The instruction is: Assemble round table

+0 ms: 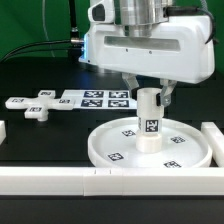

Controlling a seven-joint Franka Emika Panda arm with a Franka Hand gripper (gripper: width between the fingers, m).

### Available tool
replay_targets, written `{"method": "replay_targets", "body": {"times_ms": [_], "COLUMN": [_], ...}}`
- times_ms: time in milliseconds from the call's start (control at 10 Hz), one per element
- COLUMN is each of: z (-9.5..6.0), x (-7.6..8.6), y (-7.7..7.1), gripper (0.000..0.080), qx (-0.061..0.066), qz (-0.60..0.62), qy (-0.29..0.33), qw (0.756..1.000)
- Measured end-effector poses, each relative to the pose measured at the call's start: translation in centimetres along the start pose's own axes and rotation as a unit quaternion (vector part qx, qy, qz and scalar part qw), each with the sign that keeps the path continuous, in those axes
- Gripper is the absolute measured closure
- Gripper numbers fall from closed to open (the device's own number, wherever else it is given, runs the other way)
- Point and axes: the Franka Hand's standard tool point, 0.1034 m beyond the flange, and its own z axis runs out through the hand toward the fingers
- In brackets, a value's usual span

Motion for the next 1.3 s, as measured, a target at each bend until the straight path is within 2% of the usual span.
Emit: {"method": "replay_targets", "body": {"times_ms": [600,1000,1100,1200,1300], "z": [0.09,0.21,0.24,0.23,0.24], "x": [-0.27,-0.33,-0.42,-0.55,-0.56], "y": [-0.15,-0.17,-0.32,-0.61,-0.58], "gripper": [0.0390,0.0390,0.0390,0.0390,0.0390], "qx": [0.009,0.045,0.054,0.061,0.063], "qz": [0.189,0.385,0.443,0.477,0.488], "qy": [-0.014,-0.029,-0.033,-0.036,-0.040], "qw": [0.982,0.921,0.894,0.876,0.870]}}
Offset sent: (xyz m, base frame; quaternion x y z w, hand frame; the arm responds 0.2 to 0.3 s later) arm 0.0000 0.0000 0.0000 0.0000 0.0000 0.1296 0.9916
